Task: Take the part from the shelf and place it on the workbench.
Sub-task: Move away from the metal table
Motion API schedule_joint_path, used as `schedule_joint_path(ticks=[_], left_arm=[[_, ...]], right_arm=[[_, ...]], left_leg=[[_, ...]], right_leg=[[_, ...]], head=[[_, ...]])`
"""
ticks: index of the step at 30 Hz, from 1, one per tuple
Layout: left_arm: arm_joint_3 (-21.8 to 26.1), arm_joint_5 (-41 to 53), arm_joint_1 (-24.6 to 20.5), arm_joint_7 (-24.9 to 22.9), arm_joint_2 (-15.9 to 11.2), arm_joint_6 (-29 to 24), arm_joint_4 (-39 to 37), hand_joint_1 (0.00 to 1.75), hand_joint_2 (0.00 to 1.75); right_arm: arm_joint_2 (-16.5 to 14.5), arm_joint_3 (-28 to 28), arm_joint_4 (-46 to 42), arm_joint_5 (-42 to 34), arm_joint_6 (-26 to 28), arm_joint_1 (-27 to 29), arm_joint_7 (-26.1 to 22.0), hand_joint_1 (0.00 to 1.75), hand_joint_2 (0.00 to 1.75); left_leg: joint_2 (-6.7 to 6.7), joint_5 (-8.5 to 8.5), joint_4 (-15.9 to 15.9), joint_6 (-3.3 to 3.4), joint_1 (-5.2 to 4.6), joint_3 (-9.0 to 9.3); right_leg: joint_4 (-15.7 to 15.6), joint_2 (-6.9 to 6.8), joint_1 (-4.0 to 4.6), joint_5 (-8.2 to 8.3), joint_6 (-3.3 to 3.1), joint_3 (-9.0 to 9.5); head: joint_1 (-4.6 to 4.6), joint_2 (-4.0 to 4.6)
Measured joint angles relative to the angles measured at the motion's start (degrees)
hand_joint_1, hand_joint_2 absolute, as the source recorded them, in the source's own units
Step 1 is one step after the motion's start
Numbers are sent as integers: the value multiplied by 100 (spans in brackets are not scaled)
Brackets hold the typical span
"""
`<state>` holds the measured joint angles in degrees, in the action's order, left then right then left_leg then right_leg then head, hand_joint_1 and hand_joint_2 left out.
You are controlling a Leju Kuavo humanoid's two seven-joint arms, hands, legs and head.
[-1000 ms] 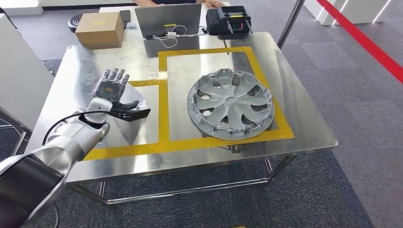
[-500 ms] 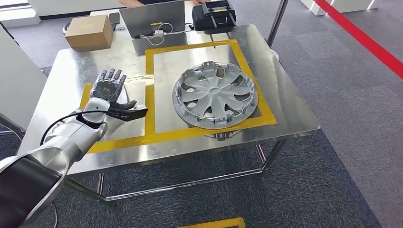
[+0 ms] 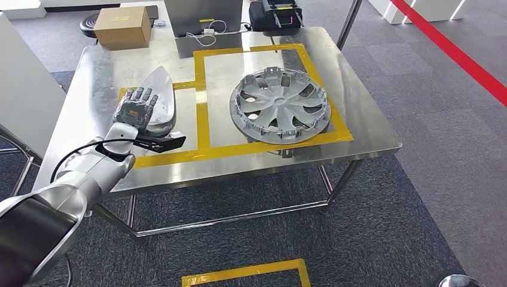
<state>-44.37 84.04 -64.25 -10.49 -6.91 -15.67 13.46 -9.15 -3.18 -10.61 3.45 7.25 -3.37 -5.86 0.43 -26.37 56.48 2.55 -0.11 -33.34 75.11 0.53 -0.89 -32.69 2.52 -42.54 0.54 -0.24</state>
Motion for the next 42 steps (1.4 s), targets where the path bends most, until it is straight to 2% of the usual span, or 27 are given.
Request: schedule_joint_path(ticks=[1, 3, 5, 7, 9, 10, 13, 14, 15, 16, 18, 20, 21, 22, 24, 25, 26, 28, 29, 30, 32, 34, 36, 37, 39, 40, 42], left_arm=[[10, 2, 19, 1, 0, 1, 0, 0, 0], [22, 4, 37, 2, 1, 3, 1, 0, 0], [34, 4, 36, 2, -4, 7, 1, 0, 0], [50, 4, 38, 3, -9, 10, 1, 0, 0], [57, 4, 52, 16, -2, 13, 0, 0, 0], [58, 5, 60, 24, -2, 14, -1, 0, 0], [67, 7, 77, 35, -13, 17, -5, 0, 0], [70, 7, 92, 35, -12, 17, -6, 0, 0], [72, 7, 112, 35, -10, 17, -7, 0, 0], [74, 7, 131, 35, -9, 17, -7, 0, 0], [85, 7, 144, 35, -6, 17, -6, 0, 0], [100, 7, 130, 35, 0, 15, -1, 0, 0], [105, 7, 124, 35, 3, 14, 3, 0, 0], [107, 7, 123, 35, 6, 13, 7, 0, 0], [108, 3, 137, 40, 13, 14, 8, 0, 0], [110, -3, 143, 51, 17, 15, 7, 0, 0], [114, -14, 147, 69, 20, 16, 7, 0, 0], [132, -49, 156, 115, 26, 10, 7, 0, 0], [146, -68, 175, 137, 28, 0, 7, 0, 0], [162, -86, 207, 158, 31, -14, 7, 0, 0], [196, -113, 291, 206, 30, -65, 7, 0, 0], [227, -130, 355, 256, 32, -156, 9, 0, 0], [275, -156, 394, 309, 32, -275, 20, 0, 0], [310, -179, 415, 341, 37, -339, 27, 0, 0], [394, -249, 480, 423, 55, -450, 36, 0, 0], [446, -290, 528, 469, 72, -499, 39, 0, 0], [565, -386, 638, 563, 101, -601, 48, 0, 0]], right_arm=[[1, -1, 1, 4, -2, 2, 6, 0, 0], [10, -1, 1, 11, -5, 1, 19, 0, 0], [21, -1, 1, 14, -11, -6, 26, 0, 0], [25, -2, 1, 14, -19, -12, 28, 0, 0], [20, -2, 4, 15, -25, -5, 40, 0, 0], [16, -2, 6, 16, -27, -5, 46, 0, 0], [-1, -4, 8, 20, -31, -3, 51, 0, 0], [-4, -4, 8, 21, -31, 0, 51, 0, 0], [-5, -4, 8, 21, -31, 1, 51, 0, 0], [-5, -4, 8, 21, -31, 1, 51, 0, 0], [-6, -4, 8, 21, -31, -2, 50, 0, 0], [-5, -4, 8, 20, -31, -4, 50, 0, 0], [-5, -4, 8, 20, -30, -5, 50, 0, 0], [-5, -5, 8, 20, -30, -5, 50, 0, 0], [-1, -5, 11, 22, -29, 3, 50, 0, 0], [3, -5, 13, 25, -30, 7, 51, 0, 0], [7, -6, 15, 27, -31, 9, 54, 0, 0], [10, -11, 16, 43, -41, 6, 61, 0, 0], [10, -16, 16, 56, -51, 5, 63, 0, 0], [11, -22, 16, 72, -61, 4, 63, 0, 0], [16, -31, 16, 101, -75, 6, 63, 0, 0], [26, -34, 16, 115, -80, 2, 61, 0, 0], [34, -34, 16, 116, -81, -15, 55, 0, 0], [38, -34, 16, 113, -82, -23, 50, 0, 0], [37, -32, 17, 102, -81, -26, 43, 0, 0], [36, -31, 19, 93, -78, -27, 42, 0, 0], [31, -28, 21, 65, -70, -28, 42, 0, 0]], left_leg=[[6, 61, 3, -2, -12, -79], [15, 170, 9, -14, -30, -202], [24, 261, 18, -52, -51, -269], [40, 354, 14, -112, -49, -299], [33, 370, 30, -177, -33, -347], [17, 250, 120, -210, -27, -398], [-18, -535, 1032, -297, 12, -699], [-18, -708, 1405, -317, 27, -782], [-17, -739, 1661, -331, 42, -803], [-17, -644, 1744, -339, 56, -741], [-18, -340, 1308, -349, 84, -306], [-41, -349, 457, -350, 90, 317], [-54, -430, 154, -336, 83, 512], [-67, -496, 4, -308, 66, 587], [-47, -443, -12, -199, 53, 500], [-29, -383, -9, -139, 54, 441], [-13, -309, -14, -84, 60, 367], [-4, -159, -11, -25, 51, 200], [-4, -82, -7, -15, 39, 105], [-2, -9, -3, -12, 24, 12], [3, 130, 2, -12, -8, -158], [5, 253, 7, -26, -38, -290], [11, 366, 6, -66, -57, -363], [17, 423, -1, -96, -57, -379], [19, 503, -16, -159, -41, -403], [8, 436, 26, -193, -34, -437], [-15, -7, 417, -261, -11, -595]], right_leg=[[-14, 0, 3, 105, -21, 129], [-640, -2, 27, 353, -104, 682], [-1504, -20, 69, 346, -180, 1287], [-1883, -34, 107, 278, -217, 1500], [-1905, -40, 96, 363, -268, 1426], [-1911, -47, 81, 425, -303, 1372], [-1914, -58, 53, 647, -355, 1119], [-1911, -57, 51, 722, -350, 1022], [-1906, -58, 50, 795, -341, 927], [-1898, -58, 46, 862, -328, 835], [-1862, -58, 34, 983, -282, 665], [-1805, -55, 41, 1078, -214, 535], [-1786, -54, 46, 1129, -176, 495], [-1786, -53, 47, 1181, -139, 465], [-1788, -53, 28, 1236, -65, 412], [-1714, -53, 18, 1129, -36, 359], [-1527, -52, 13, 907, -12, 279], [-839, -52, 10, 298, 17, 81], [-444, -52, 11, 91, 23, 8], [-150, -53, 14, 24, 18, -6], [-91, -53, 27, 223, -33, 230], [-781, -53, 67, 402, -135, 829], [-1601, -56, 109, 302, -212, 1388], [-1827, -57, 129, 242, -237, 1519], [-1917, -62, 132, 295, -280, 1497], [-1928, -69, 121, 350, -317, 1454], [-1947, -78, 89, 494, -376, 1323]], head=[[1, 0], [2, 0], [7, 0], [8, 0], [-4, 0], [-5, 0], [7, 0], [11, 0], [10, 0], [11, 0], [12, 0], [15, 0], [17, 0], [19, 0], [16, 0], [11, 0], [8, 0], [1, 0], [2, 0], [2, 0], [3, 0], [4, 0], [11, 0], [10, 0], [5, 0], [2, 0], [16, 0]])
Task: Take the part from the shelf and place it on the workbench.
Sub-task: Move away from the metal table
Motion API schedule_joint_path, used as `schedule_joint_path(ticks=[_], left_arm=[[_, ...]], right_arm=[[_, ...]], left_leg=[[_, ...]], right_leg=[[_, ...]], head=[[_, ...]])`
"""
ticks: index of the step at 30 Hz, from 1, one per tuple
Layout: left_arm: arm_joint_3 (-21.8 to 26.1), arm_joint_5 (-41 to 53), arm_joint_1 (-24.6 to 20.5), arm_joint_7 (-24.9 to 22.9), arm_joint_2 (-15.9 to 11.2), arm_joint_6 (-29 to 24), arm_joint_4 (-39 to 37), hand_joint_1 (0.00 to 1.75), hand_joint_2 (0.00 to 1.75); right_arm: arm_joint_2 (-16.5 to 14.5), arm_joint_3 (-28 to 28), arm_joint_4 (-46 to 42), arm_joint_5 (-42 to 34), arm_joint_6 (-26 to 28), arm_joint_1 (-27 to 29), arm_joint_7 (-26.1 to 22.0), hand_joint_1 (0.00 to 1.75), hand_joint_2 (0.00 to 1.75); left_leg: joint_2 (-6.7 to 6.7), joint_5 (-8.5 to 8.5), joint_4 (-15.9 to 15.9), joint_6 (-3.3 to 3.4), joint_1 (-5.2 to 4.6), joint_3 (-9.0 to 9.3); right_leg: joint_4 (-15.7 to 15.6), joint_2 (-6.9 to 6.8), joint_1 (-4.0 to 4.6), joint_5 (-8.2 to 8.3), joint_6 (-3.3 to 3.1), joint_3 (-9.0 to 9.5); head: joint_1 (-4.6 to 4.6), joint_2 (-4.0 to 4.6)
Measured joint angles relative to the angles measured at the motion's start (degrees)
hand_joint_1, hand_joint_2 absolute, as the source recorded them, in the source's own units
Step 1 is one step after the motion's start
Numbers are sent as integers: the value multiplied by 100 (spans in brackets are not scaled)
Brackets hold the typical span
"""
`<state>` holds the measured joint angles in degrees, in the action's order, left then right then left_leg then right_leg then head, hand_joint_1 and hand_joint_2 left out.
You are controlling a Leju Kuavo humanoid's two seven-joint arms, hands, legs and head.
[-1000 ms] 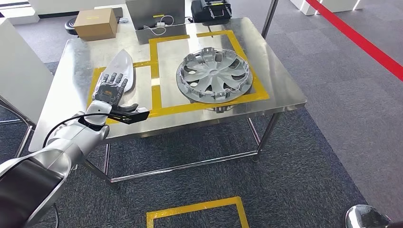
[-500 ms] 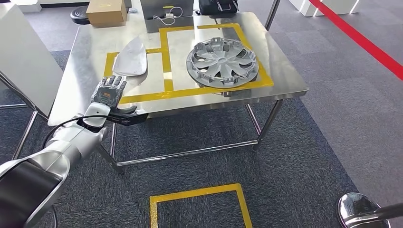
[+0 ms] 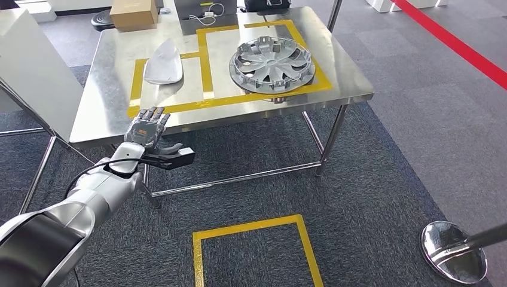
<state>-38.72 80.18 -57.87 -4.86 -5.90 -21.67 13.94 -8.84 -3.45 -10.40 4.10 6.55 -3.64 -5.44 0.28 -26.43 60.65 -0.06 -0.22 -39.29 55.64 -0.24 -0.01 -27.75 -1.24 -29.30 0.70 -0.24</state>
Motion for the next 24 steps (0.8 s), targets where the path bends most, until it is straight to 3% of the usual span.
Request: schedule_joint_path(ticks=[2, 3, 4, 5, 7, 9, 10, 11, 12, 15, 17, 19, 21, 24], left_arm=[[132, -118, 141, 85, 37, -135, 22, 0, 0], [205, -189, 231, 125, 60, -218, 35, 0, 0], [288, -269, 335, 161, 84, -308, 52, 0, 0], [382, -360, 446, 199, 107, -406, 74, 0, 0], [626, -601, 684, 328, 152, -642, 149, 0, 0], [932, -915, 947, 557, 203, -896, 257, 0, 0], [1106, -1084, 1109, 697, 226, -1014, 313, 0, 0], [1276, -1235, 1295, 832, 248, -1096, 364, 0, 0], [1447, -1376, 1509, 958, 264, -1153, 414, 0, 0], [1982, -1814, 2250, 1291, 316, -1190, 562, 0, 0], [2371, -2108, 2758, 1494, 374, -1184, 633, 0, 0], [2702, -2254, 3176, 1603, 431, -1182, 664, 0, 0], [2935, -2287, 3433, 1633, 463, -1176, 674, 0, 0], [3154, -2292, 3592, 1619, 480, -1138, 694, 0, 0]], right_arm=[[-4, 5, 0, -46, 13, 6, 0, 0, 0], [-5, 9, 0, -72, 20, 13, 0, 0, 0], [-5, 16, 0, -96, 30, 20, 1, 0, 0], [-9, 27, 0, -121, 39, 25, 3, 0, 0], [-22, 60, -1, -171, 53, 28, 14, 0, 0], [-41, 109, -1, -224, 63, 26, 20, 0, 0], [-51, 136, -1, -248, 68, 26, 18, 0, 0], [-58, 160, 0, -265, 73, 27, 13, 0, 0], [-62, 181, 0, -274, 76, 29, 8, 0, 0], [-63, 235, 0, -269, 80, 39, 0, 0, 0], [-61, 268, 0, -258, 80, 46, 0, 0, 0], [-60, 289, 0, -252, 80, 51, 0, 0, 0], [-60, 296, 0, -250, 80, 56, 0, 0, 0], [-60, 301, 0, -248, 82, 56, 0, 0, 0]], left_leg=[[-5, -534, 761, -58, 29, -214], [-5, -640, 1090, -76, 41, -271], [-4, -611, 1261, -85, 52, -249], [-4, -481, 1224, -87, 62, -123], [-3, -248, 573, -80, 75, 436], [-7, -304, -237, -48, 61, 1007], [-7, -369, -458, -21, 45, 1146], [-5, -396, -553, 9, 32, 1181], [0, -388, -557, 30, 24, 1162], [26, -362, -573, 73, 11, 1147], [40, -340, -568, 108, -7, 1139], [44, -322, -558, 133, -21, 1114], [42, -306, -551, 155, -24, 1076], [38, -298, -548, 164, -24, 1037]], right_leg=[[7, 6, -2, 150, -17, -171], [11, 7, -3, 220, -11, -261], [16, 7, -5, 285, 0, -347], [24, 7, -7, 344, 14, -427], [48, 8, -10, 437, 55, -562], [71, 12, 3, 509, 116, -639], [75, 13, 5, 543, 151, -654], [76, 16, 4, 562, 178, -661], [72, 17, -3, 546, 165, -662], [50, 28, -9, 461, 69, -659], [20, 32, -13, 568, 40, -655], [-14, 33, -21, 697, 74, -664], [-37, 29, -26, 735, 149, -686], [-43, 24, -28, 747, 175, -710]], head=[[20, 0], [21, 0], [23, 0], [22, 0], [24, 0], [17, 0], [17, 0], [13, 0], [13, 0], [2, 0], [-4, 0], [-2, 0], [-2, 0], [-1, 0]])
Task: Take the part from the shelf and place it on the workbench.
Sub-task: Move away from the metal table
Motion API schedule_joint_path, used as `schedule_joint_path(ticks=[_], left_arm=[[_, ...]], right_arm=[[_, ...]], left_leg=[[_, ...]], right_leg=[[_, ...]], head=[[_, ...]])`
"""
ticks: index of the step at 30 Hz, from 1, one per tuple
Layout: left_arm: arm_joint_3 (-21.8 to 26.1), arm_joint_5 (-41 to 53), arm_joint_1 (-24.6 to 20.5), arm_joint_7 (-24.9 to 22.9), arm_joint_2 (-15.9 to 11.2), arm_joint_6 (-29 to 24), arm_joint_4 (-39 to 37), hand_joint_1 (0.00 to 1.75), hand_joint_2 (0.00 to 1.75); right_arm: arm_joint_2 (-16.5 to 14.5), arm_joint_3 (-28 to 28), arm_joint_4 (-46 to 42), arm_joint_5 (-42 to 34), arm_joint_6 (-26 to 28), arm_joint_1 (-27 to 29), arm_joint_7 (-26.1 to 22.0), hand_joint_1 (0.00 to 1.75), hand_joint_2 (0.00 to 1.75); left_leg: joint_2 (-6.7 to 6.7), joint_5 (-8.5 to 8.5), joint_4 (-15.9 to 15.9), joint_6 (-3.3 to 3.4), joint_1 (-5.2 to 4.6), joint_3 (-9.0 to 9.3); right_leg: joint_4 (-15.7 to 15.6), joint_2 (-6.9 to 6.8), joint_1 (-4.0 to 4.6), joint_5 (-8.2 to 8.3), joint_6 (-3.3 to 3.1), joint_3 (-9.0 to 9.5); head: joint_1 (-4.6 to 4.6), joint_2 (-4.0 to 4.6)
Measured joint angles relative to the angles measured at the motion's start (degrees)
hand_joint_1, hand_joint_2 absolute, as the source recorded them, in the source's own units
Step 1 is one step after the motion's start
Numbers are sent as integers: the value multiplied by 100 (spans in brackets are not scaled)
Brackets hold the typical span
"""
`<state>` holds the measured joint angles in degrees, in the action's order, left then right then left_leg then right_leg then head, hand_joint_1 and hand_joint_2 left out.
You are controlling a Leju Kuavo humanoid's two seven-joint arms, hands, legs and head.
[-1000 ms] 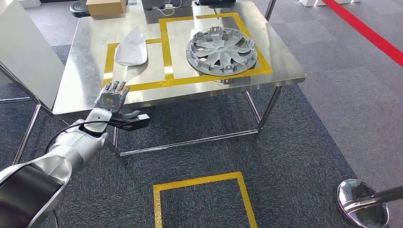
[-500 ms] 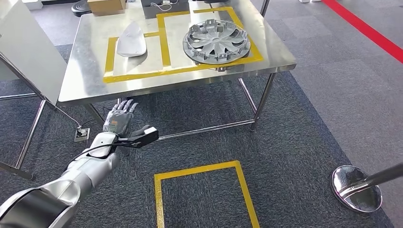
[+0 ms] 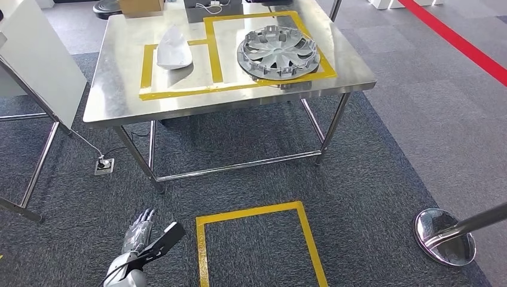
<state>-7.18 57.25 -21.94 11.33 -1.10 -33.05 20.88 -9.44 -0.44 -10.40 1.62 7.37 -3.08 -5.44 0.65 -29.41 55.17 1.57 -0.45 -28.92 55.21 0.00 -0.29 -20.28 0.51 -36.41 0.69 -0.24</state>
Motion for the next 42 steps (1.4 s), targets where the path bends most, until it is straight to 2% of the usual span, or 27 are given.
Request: schedule_joint_path(ticks=[10, 17, 21, 29, 34, 38, 41, 42], left_arm=[[662, -88, 729, -399, 128, -107, -84, 0, 0], [1095, -195, 946, -764, 143, -66, -254, 0, 0], [1465, -613, 1031, -1106, 157, 135, -371, 0, 175], [2775, -1662, 1438, -1640, 190, 325, -663, 0, 175], [3252, -1763, 1695, -1754, 239, 323, -764, 0, 175], [3508, -1908, 1714, -2390, 303, 411, -832, 0, 175], [3745, -2137, 1737, -2762, 423, 57, -849, 0, 175], [3885, -2270, 1744, -2751, 493, -165, -845, 0, 131]], right_arm=[[44, 5, 0, 140, -10, 1, 0, 0, 0], [84, 5, 0, 162, -24, 4, 30, 0, 0], [86, 6, 0, 160, -42, 6, 100, 0, 0], [100, 18, 0, 201, -65, 8, 217, 0, 0], [118, 18, 0, 214, -94, 9, 249, 0, 0], [129, 16, 0, 276, -96, 9, 276, 0, 0], [143, 17, 0, 285, -95, 8, 287, 0, 0], [147, 19, 0, 283, -90, 7, 284, 0, 0]], left_leg=[[4, -10, -1, -11, 11, -29], [2, 0, -1, -26, 12, -31], [5, 2, -2, -29, 14, -30], [5, 2, -3, -30, 16, -29], [2, 2, -3, -30, 15, -30], [1, 2, -3, -30, 15, -29], [0, 3, -2, -31, 15, -29], [0, 4, -2, -31, 15, -29]], right_leg=[[7, 4, 7, -15, 29, -35], [16, 3, 8, -15, 29, -40], [19, 3, 8, -13, 29, -40], [20, 4, 9, -15, 29, -43], [18, 2, 9, -15, 29, -41], [18, 2, 8, -14, 30, -39], [18, 2, 8, -13, 31, -40], [18, 2, 8, -13, 31, -39]], head=[[1, 0], [1, 0], [1, 0], [2, 0], [1, 0], [2, 0], [2, 0], [2, 0]])
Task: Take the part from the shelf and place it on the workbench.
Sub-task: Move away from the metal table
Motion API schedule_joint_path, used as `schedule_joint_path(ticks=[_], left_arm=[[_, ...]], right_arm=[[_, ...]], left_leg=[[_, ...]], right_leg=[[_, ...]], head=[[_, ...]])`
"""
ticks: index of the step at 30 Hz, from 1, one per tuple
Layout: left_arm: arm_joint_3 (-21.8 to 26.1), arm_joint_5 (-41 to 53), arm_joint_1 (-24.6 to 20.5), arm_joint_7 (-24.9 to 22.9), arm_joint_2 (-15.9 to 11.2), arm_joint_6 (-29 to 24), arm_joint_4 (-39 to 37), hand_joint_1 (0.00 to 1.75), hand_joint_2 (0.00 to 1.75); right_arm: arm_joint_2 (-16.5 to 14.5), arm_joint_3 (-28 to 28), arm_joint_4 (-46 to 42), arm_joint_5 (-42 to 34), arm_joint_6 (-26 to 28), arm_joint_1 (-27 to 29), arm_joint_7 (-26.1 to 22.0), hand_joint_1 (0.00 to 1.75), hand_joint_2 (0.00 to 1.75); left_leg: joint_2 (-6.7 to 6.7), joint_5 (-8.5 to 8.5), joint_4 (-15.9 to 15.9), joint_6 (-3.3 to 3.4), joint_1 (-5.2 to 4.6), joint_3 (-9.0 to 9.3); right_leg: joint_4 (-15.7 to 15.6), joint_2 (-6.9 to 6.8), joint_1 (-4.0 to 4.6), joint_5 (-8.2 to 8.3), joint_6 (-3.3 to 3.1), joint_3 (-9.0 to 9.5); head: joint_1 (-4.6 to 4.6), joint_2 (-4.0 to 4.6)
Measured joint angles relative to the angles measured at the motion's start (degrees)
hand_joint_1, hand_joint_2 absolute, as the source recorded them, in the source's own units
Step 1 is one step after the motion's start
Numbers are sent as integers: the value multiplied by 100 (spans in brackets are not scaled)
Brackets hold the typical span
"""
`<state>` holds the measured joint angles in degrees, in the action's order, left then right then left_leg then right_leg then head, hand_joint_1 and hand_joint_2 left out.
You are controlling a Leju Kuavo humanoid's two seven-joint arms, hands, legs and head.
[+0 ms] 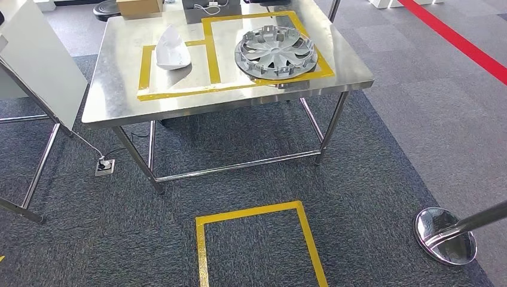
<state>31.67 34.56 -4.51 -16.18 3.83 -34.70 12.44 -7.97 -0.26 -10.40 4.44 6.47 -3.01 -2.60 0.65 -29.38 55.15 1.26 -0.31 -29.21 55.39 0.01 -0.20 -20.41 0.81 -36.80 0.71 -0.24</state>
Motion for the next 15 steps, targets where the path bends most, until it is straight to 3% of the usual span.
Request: schedule_joint_path(ticks=[1, 2, 3, 5, 6, 11, 15], left_arm=[[183, -146, 1, 52, 74, -189, 4, 0, 87], [411, -286, -8, 107, 152, -300, 6, 0, 87], [640, -386, -21, 144, 222, -314, 4, 0, 87], [998, -369, -41, 173, 342, -184, -9, 0, 175], [1075, -203, -44, 178, 396, -96, -18, 0, 175], [828, 1003, -38, 372, 560, 350, -55, 0, 175], [612, 1113, -29, 442, 595, 473, -56, 0, 175]], right_arm=[[5, 1, 0, -2, 5, -1, -4, 0, 0], [10, 2, 0, -1, 11, -2, -5, 0, 0], [14, 3, 0, 1, 24, -3, -1, 0, 44], [23, 10, 0, -4, 86, -2, 17, 0, 131], [28, 17, 0, -10, 144, -2, 28, 0, 175], [47, 109, 0, -74, 465, -5, 27, 0, 175], [59, 151, -1, -78, 638, 0, -13, 0, 175]], left_leg=[[0, 0, 0, 0, 0, 0], [0, 0, 0, 0, -1, 0], [0, 0, 0, 0, -1, 1], [0, 0, 0, 0, -1, 1], [0, 0, 0, 0, -1, 1], [-2, 0, 0, 0, -1, 0], [-2, 0, 0, -1, 0, 1]], right_leg=[[0, 0, 0, 0, 0, 0], [0, 0, 0, 0, 0, 0], [0, 0, 0, 0, 0, 1], [0, 0, 0, 1, 1, 1], [0, 0, -1, 1, 1, 1], [-1, -1, 0, 2, 3, 2], [0, -1, 0, 2, 3, 0]], head=[[0, 0], [0, 0], [0, 0], [0, 0], [0, 0], [1, 0], [1, 0]])
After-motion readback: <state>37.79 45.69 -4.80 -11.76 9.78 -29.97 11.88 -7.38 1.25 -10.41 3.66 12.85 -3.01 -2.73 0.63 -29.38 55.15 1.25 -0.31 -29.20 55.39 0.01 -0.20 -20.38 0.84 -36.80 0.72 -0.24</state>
